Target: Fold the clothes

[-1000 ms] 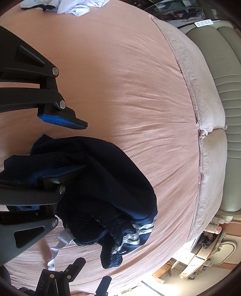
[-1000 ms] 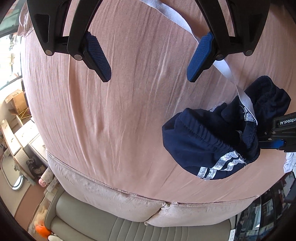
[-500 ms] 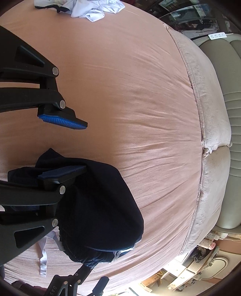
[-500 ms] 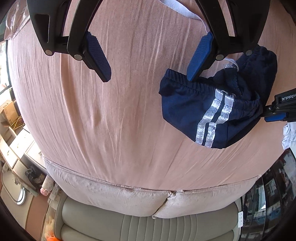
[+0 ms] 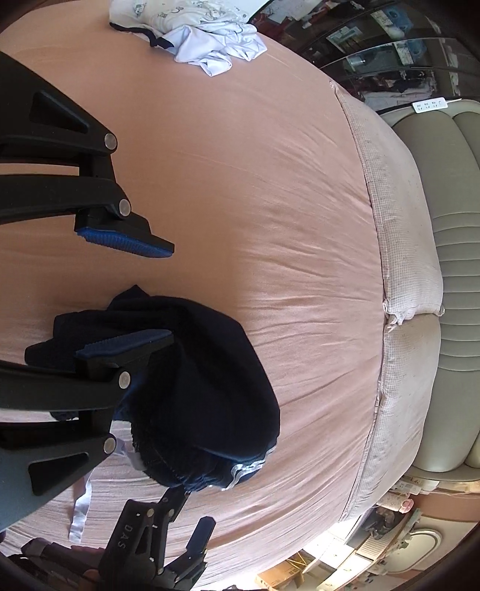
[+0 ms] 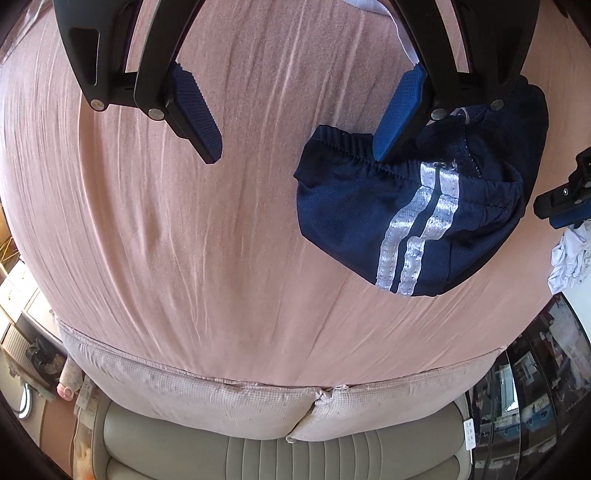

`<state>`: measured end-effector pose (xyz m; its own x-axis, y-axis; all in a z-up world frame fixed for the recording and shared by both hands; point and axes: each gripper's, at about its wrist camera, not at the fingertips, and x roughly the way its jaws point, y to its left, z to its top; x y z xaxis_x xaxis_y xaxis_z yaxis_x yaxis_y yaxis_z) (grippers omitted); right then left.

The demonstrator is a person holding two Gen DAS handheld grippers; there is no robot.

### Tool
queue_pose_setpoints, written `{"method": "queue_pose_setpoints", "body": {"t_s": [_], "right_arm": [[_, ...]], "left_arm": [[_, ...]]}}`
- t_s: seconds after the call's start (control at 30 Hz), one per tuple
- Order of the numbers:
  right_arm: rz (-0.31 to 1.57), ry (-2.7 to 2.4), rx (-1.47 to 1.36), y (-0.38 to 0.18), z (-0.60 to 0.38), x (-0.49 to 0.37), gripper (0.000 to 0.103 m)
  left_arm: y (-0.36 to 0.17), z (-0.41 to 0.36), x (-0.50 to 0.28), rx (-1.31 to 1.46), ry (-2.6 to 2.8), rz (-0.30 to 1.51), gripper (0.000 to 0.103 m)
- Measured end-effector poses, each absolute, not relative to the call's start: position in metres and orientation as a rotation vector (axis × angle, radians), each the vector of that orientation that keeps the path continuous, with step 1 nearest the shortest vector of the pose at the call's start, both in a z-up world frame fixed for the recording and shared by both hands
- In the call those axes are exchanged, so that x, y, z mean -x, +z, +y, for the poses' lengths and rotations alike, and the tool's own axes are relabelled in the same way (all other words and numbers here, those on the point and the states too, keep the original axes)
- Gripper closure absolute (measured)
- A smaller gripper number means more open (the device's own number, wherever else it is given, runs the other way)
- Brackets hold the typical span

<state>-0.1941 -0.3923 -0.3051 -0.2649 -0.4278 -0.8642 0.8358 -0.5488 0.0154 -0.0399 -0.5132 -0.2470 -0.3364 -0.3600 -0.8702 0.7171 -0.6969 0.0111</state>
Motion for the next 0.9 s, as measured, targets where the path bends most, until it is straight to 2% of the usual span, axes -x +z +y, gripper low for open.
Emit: {"method": "queue_pose_setpoints", "body": {"t_s": [0.1,0.2,0.23,0.3,0.33,0.37,0.53,0.73,0.8,0.83,0.87,0.9], "right_arm": [[0.562,-1.888,-1.118,-0.300,-0.396,0.197,0.028],[0.514,-1.881,-1.131,-0.295,-0.398,0.202,0.029],[0.509,-1.888,-1.131,-0.294,-0.400,0.204,0.037],[0.518,-1.911,-1.140,-0.292,-0.403,0.207,0.058],[0.525,-1.918,-1.149,-0.292,-0.405,0.208,0.077],[0.530,-1.919,-1.162,-0.293,-0.406,0.211,0.086],[0.464,-1.882,-1.166,-0.290,-0.403,0.215,0.086],[0.520,-1.878,-1.047,-0.270,-0.378,0.203,0.083],[0.526,-1.892,-1.056,-0.270,-0.367,0.203,0.066],[0.526,-1.896,-1.058,-0.270,-0.362,0.203,0.050],[0.522,-1.893,-1.059,-0.271,-0.359,0.203,0.041],[0.520,-1.885,-1.064,-0.272,-0.356,0.202,0.041]], "left_arm": [[-0.254,-0.502,0.039,-1.240,-2.074,0.538,0.056],[-0.263,-0.493,0.040,-1.286,-2.043,0.562,0.055],[-0.265,-0.490,0.040,-1.297,-2.032,0.566,0.055],[-0.267,-0.486,0.039,-1.309,-2.026,0.584,0.055],[-0.267,-0.485,0.038,-1.312,-2.025,0.594,0.055],[-0.265,-0.483,0.037,-1.310,-2.028,0.603,0.055],[-0.256,-0.468,0.032,-1.270,-2.068,0.645,0.055],[-0.264,-0.446,0.046,-1.305,-2.102,0.583,0.055],[-0.267,-0.439,0.050,-1.308,-2.130,0.568,0.055],[-0.268,-0.436,0.051,-1.307,-2.141,0.561,0.055],[-0.269,-0.433,0.051,-1.307,-2.151,0.554,0.055],[-0.270,-0.431,0.052,-1.312,-2.153,0.556,0.055]]}}
